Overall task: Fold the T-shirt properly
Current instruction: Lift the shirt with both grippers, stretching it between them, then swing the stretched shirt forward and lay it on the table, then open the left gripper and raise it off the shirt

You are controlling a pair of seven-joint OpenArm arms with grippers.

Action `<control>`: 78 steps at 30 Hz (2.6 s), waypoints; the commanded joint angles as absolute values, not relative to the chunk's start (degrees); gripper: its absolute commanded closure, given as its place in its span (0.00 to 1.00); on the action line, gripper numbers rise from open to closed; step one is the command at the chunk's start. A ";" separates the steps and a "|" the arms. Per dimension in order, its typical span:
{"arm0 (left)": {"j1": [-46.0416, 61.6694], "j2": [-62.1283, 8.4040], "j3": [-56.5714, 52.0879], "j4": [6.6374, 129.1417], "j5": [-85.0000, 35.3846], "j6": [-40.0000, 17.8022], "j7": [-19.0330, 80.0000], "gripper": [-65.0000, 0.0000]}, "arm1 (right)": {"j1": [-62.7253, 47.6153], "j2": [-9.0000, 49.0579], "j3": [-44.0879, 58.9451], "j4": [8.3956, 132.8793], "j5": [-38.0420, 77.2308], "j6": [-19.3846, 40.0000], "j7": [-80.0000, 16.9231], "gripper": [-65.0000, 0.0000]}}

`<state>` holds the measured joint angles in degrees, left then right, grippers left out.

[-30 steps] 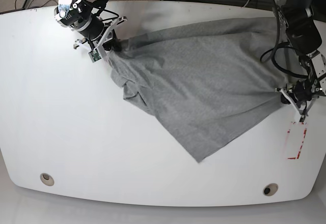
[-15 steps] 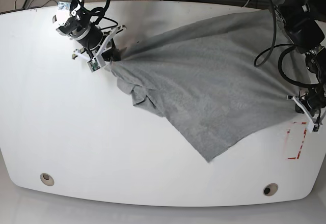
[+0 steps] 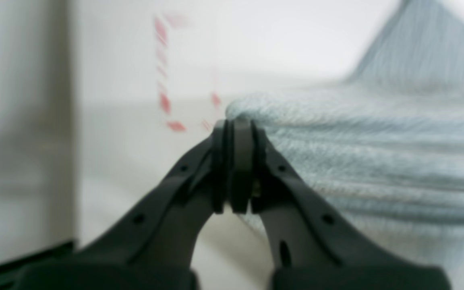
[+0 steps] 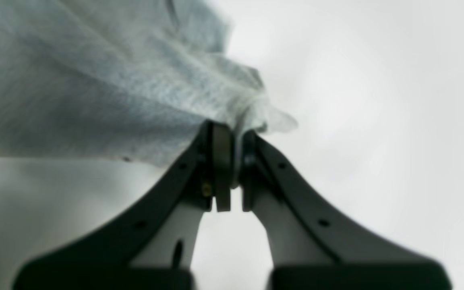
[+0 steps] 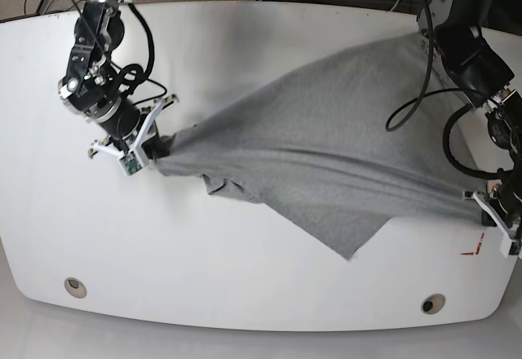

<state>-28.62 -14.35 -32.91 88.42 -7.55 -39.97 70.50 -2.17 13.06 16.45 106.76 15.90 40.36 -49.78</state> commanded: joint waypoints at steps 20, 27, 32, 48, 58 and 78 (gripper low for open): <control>-58.15 -15.08 -33.10 94.46 -7.78 -40.00 75.74 1.00 | 37.76 29.41 11.82 99.56 16.57 40.00 -56.31 0.98; -65.63 -15.08 -32.84 94.46 -7.78 -40.00 76.88 1.00 | 46.99 33.98 7.08 97.71 16.92 40.00 -56.40 0.98; -66.86 -15.08 -32.84 94.46 -7.78 -40.00 77.93 1.00 | 46.90 35.56 6.64 99.03 16.92 40.00 -56.40 0.98; -42.59 -15.08 -35.03 103.60 -8.31 -40.00 77.85 1.00 | 16.75 27.30 18.68 113.36 16.92 40.00 -56.13 0.98; -19.38 -15.34 -42.59 104.57 -13.05 -40.00 74.77 1.00 | -5.41 16.84 25.71 114.24 16.57 40.00 -47.96 0.98; 0.22 -15.25 -41.01 104.48 -13.85 -40.00 62.46 1.00 | -21.14 11.74 26.07 109.67 16.48 40.00 -42.95 0.98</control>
<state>1.85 -14.31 -42.15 103.39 -13.02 -39.97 63.64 -21.37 11.00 25.78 108.62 15.44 40.07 -44.56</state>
